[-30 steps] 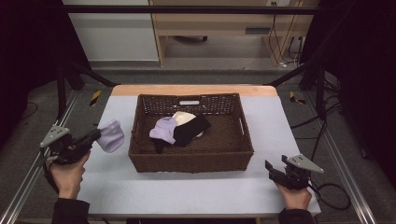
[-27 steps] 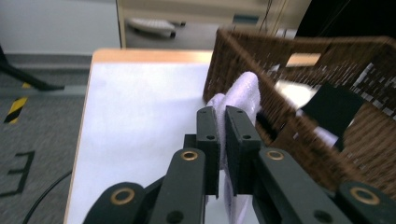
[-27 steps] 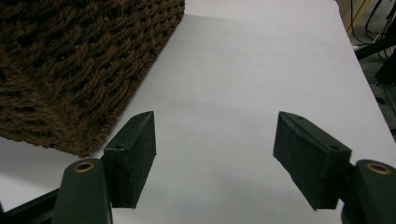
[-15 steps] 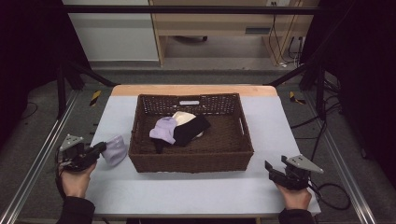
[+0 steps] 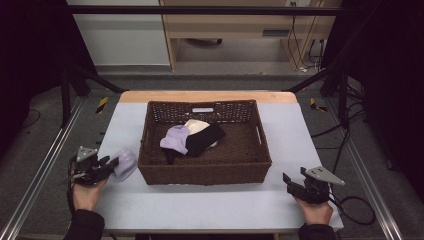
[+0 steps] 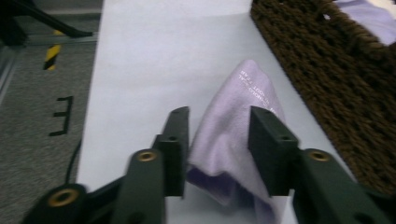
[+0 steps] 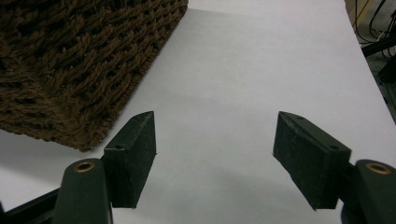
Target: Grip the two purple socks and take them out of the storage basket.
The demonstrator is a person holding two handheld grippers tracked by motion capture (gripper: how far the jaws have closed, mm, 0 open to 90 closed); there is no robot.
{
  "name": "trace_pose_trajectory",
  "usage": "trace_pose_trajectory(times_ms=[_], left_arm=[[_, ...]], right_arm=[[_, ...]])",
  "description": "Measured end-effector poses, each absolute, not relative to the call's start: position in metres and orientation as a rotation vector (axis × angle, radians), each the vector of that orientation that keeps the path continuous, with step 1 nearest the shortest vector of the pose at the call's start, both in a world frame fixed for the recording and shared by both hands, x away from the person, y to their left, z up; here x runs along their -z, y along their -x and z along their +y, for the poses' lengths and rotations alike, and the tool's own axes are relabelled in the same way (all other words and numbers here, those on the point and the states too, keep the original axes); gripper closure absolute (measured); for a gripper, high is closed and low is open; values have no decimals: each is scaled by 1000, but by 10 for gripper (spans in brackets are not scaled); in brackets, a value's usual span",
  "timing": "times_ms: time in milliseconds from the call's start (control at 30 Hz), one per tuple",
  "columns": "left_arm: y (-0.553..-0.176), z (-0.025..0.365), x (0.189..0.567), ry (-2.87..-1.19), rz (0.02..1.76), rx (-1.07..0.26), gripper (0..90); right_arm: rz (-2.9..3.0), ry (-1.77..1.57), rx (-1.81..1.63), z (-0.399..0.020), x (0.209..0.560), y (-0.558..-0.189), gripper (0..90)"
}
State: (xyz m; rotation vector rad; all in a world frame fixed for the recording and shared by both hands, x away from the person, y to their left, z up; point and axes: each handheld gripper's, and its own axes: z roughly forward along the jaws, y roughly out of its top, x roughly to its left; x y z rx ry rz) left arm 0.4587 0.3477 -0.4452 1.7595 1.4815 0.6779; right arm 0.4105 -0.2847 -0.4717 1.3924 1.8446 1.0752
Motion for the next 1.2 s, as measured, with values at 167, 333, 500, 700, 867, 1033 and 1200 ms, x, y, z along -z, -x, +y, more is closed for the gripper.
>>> trace_pose_trajectory(times_ms=[167, 333, 500, 700, 867, 1033, 1200], left_arm=[[-456, 349, 438, -1725, 1467, -700, 458], [-451, 345, 426, -1701, 1428, -725, 444], [-446, 341, 413, -1681, 1388, -747, 441], [-439, 330, 395, -1652, 1337, -764, 444], [-438, 317, 379, -1644, 1285, -772, 452], [-440, 305, 365, -1631, 1243, -773, 454], [-448, 290, 350, -1650, 1202, -776, 455]], right_arm=[[1844, -1392, -1075, -285, 472, -410, 301], [1844, -1392, -1074, -285, 472, -411, 301], [1845, -1398, -1077, -285, 472, -410, 301], [1841, -1401, -1079, -285, 472, -410, 301], [1842, -1393, -1073, -285, 472, -411, 301], [1844, -1405, -1072, -285, 472, -410, 301], [1842, -1402, -1067, -285, 473, -410, 301]])
